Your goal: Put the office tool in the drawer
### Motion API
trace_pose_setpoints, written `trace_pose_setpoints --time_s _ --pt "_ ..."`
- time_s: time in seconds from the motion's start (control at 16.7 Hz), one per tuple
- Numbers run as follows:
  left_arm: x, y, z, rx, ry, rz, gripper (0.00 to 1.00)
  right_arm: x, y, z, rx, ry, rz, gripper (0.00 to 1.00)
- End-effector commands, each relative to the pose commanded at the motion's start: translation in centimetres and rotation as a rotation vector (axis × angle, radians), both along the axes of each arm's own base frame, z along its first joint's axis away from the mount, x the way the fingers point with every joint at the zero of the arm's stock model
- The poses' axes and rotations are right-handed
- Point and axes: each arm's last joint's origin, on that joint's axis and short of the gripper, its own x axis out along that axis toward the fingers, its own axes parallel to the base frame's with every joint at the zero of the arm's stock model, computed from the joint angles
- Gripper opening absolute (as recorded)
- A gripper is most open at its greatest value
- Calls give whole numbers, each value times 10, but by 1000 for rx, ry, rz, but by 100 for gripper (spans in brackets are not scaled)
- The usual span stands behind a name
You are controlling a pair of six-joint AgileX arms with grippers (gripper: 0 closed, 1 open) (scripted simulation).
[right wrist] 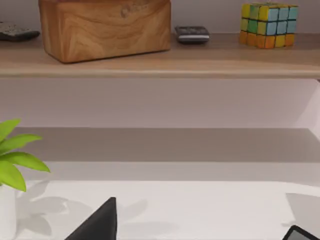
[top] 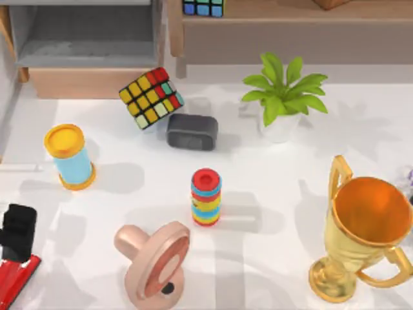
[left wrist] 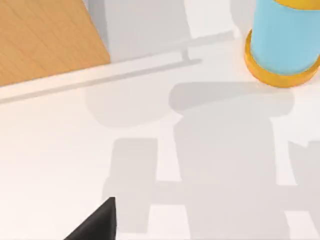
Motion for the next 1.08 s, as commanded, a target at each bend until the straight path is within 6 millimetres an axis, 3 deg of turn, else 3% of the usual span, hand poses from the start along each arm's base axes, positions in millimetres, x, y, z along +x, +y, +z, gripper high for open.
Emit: trace_pose_setpoints --time_s 0.24,0.48,0.66,1.08 --pt "35 -2 -10 65 438 -76 100 0 0 0 0 0 0 100" --pt "54 -3 -23 86 724 -128 100 0 0 0 0 0 0 100" --pt "59 -2 -26 88 808 -142 100 0 0 0 0 0 0 100" --pt "58 -2 -36 88 811 -141 100 0 0 0 0 0 0 100"
